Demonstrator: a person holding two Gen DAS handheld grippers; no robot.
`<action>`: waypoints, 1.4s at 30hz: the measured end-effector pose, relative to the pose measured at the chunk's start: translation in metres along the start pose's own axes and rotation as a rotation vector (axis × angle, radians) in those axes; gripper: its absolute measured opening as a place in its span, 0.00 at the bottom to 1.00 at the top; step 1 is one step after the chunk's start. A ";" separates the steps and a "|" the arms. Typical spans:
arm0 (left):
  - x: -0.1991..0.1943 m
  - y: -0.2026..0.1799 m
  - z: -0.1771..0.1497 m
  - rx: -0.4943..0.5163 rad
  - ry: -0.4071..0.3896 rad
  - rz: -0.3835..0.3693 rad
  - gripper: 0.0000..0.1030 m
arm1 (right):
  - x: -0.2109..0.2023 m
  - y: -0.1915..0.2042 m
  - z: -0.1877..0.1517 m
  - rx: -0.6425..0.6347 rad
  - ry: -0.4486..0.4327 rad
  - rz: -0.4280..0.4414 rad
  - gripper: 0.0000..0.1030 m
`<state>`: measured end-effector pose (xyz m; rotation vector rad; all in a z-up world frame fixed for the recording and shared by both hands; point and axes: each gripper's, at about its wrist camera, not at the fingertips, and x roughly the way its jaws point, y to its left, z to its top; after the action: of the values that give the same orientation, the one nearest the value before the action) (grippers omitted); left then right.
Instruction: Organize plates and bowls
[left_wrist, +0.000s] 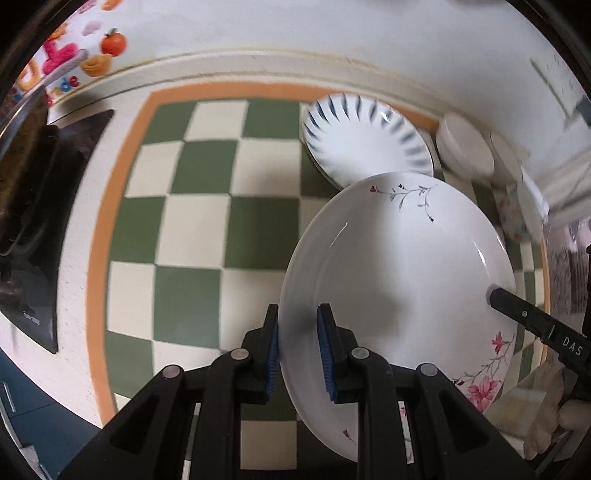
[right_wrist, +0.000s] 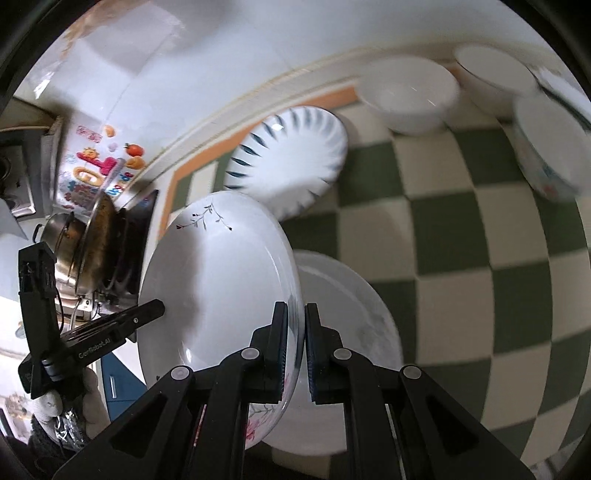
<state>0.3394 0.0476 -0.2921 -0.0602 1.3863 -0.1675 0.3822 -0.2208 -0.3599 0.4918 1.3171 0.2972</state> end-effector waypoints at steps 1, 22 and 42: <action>0.005 -0.004 -0.003 0.011 0.013 0.004 0.17 | 0.001 -0.009 -0.007 0.014 0.007 -0.001 0.10; 0.053 -0.042 -0.022 0.117 0.100 0.152 0.17 | 0.030 -0.063 -0.031 0.057 0.102 -0.030 0.10; 0.023 -0.023 0.004 0.055 0.076 0.115 0.17 | 0.010 -0.064 -0.013 0.151 0.190 -0.051 0.13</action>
<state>0.3455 0.0212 -0.3109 0.0724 1.4559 -0.1127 0.3679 -0.2690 -0.4025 0.5663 1.5419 0.2062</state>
